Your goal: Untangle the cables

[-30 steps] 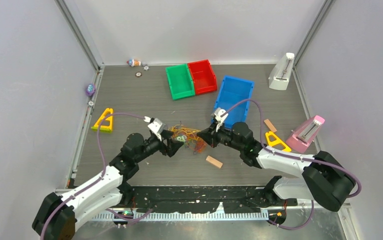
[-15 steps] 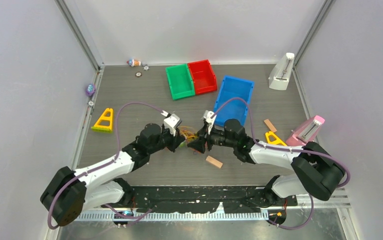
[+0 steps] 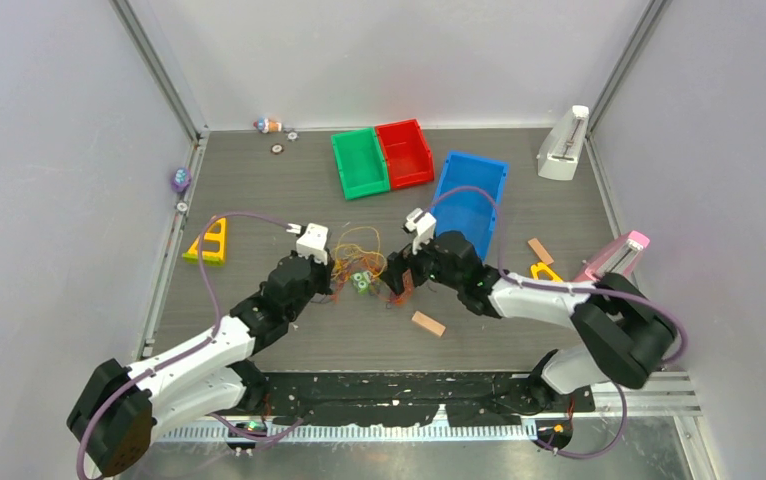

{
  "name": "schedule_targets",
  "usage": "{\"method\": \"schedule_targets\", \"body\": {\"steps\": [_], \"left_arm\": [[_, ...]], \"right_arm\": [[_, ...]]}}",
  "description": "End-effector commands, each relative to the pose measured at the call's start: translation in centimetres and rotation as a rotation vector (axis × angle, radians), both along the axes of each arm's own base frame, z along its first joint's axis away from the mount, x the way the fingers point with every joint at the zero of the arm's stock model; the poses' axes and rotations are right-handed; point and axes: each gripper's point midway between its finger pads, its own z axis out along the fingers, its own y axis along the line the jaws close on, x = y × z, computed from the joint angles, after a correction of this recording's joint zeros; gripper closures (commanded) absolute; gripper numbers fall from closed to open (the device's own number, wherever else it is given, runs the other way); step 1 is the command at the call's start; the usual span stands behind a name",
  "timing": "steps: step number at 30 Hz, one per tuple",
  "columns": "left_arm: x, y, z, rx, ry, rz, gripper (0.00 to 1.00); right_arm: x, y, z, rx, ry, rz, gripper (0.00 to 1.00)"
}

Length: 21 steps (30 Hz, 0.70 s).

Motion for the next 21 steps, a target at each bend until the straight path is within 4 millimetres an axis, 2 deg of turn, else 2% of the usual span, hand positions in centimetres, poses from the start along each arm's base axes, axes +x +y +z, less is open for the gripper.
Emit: {"method": "schedule_targets", "body": {"steps": [1,4,7,9,10,11,12,14,15,16,18,21], "left_arm": [[0.7,1.2,0.4,-0.005,-0.016,0.095,1.0],[0.9,1.4,0.3,0.01,-0.007,0.11,1.0],[0.9,1.5,0.2,0.021,0.001,0.114,1.0],[0.8,1.2,0.1,0.024,0.008,0.093,1.0],[0.7,0.8,0.1,0.019,0.009,0.071,1.0],[0.6,0.4,0.2,0.012,0.009,0.046,0.99],[0.4,-0.2,0.2,0.003,0.012,0.011,0.92],[-0.5,-2.3,0.4,-0.035,0.021,-0.111,0.62],[-1.0,-3.5,0.7,-0.057,0.021,-0.182,0.45],[-1.5,-4.6,1.0,-0.082,0.02,-0.251,0.31],[-2.4,-6.6,1.8,-0.123,0.023,-0.364,0.18],[-2.4,-7.8,2.4,-0.152,0.029,-0.408,0.14]], "right_arm": [[2.2,0.9,-2.1,-0.115,0.074,-0.043,0.03],[2.0,1.7,-4.2,-0.16,0.156,-0.016,0.08],[2.3,1.5,-5.2,-0.192,0.183,-0.041,0.15],[2.5,1.4,-5.7,-0.217,0.196,-0.046,0.31],[2.3,1.7,-5.9,-0.221,0.206,-0.021,0.55],[2.1,1.9,-5.9,-0.22,0.21,-0.004,0.66],[1.7,2.5,-5.5,-0.202,0.213,0.034,0.86],[0.9,3.2,-4.2,-0.143,0.197,0.086,0.93],[1.0,3.7,-2.4,-0.089,0.156,0.101,0.94],[0.3,3.8,-2.2,-0.066,0.168,0.119,0.94],[-0.1,4.4,0.1,-0.002,0.149,0.147,0.95],[0.0,5.6,3.3,0.065,0.13,0.183,0.95]]}}
